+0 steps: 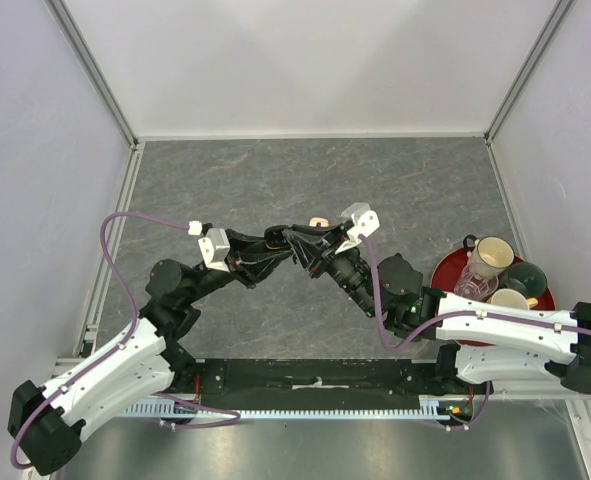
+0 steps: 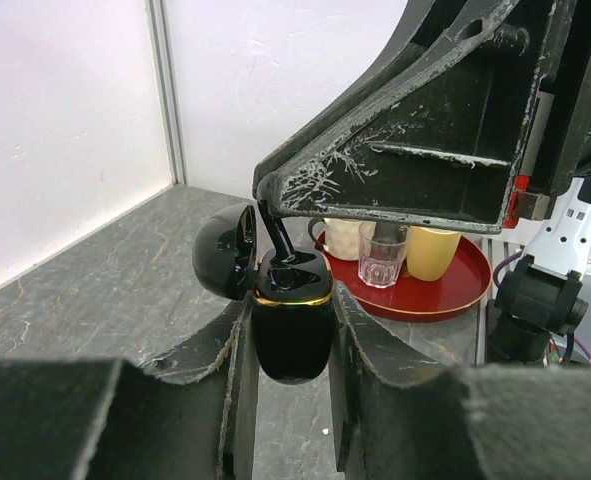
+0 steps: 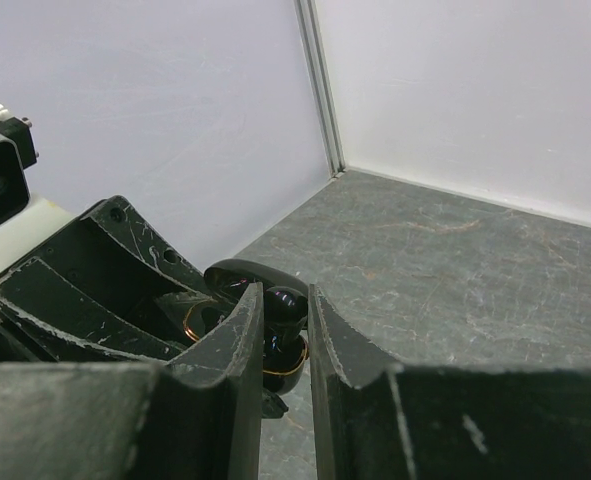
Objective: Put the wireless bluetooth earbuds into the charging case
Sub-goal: Place the earbud in the charging case.
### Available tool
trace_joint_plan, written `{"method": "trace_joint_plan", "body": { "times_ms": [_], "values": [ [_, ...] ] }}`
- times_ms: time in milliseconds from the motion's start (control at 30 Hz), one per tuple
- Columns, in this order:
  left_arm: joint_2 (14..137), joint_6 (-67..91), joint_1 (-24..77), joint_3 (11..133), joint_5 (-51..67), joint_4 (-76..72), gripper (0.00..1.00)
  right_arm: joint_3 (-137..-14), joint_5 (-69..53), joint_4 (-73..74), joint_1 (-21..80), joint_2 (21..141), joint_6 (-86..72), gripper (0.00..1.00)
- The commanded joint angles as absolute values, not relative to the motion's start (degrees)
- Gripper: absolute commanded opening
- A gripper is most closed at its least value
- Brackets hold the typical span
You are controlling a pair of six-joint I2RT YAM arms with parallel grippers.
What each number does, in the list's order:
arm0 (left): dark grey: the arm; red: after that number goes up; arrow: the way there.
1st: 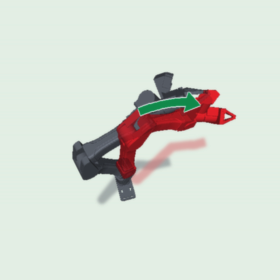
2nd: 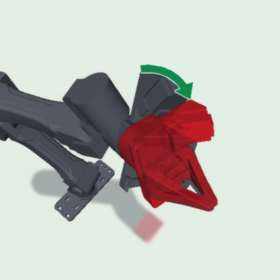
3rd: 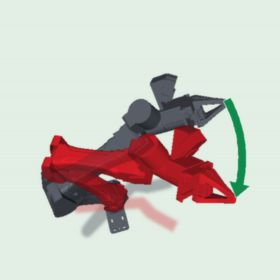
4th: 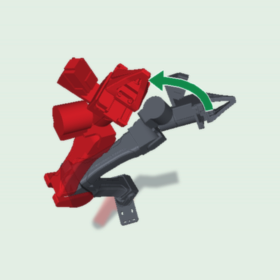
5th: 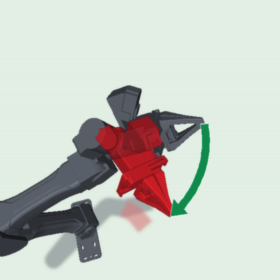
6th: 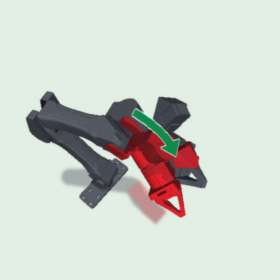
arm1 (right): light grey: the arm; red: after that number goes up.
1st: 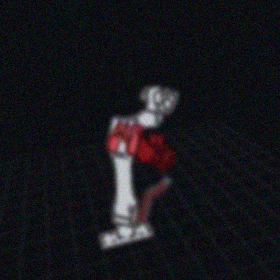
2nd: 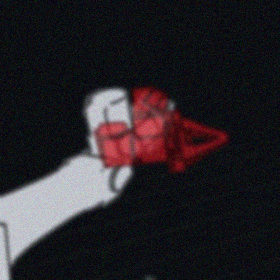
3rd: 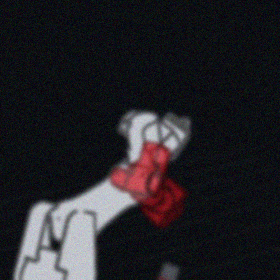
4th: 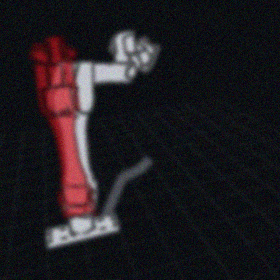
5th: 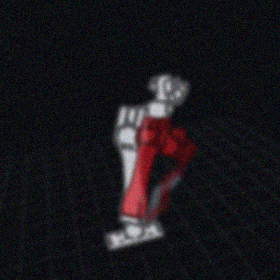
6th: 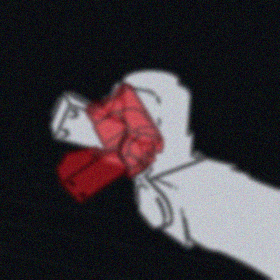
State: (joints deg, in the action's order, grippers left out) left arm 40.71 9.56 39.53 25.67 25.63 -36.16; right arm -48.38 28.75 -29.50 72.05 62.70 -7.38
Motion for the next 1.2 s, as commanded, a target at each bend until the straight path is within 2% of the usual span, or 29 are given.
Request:
{"method": "trace_joint_plan", "body": {
  "times_ms": [0,367,1000,1033,1167],
  "values": [
    [39.9,8.8,39.7,26.7,24.3,-41.5,0.02,-48.1,27.8,-28.5,72.7,63.2,-5.1,0.00],
    [40.4,8.7,39.7,27.0,19.9,-43.2,0.02,-47.5,27.9,-26.4,74.6,63.5,-2.5,0.00],
    [41.0,9.1,39.6,27.1,21.9,-43.8,0.02,-49.0,26.1,-24.6,75.2,64.6,-1.3,0.00],
    [41.0,9.0,39.7,27.1,21.8,-43.8,0.02,-49.5,26.0,-22.8,75.3,64.8,-2.3,0.01],
    [41.0,8.7,39.6,27.1,22.0,-43.9,0.02,-51.8,26.0,-19.0,75.3,65.7,-4.7,0.22]
  ]
}}
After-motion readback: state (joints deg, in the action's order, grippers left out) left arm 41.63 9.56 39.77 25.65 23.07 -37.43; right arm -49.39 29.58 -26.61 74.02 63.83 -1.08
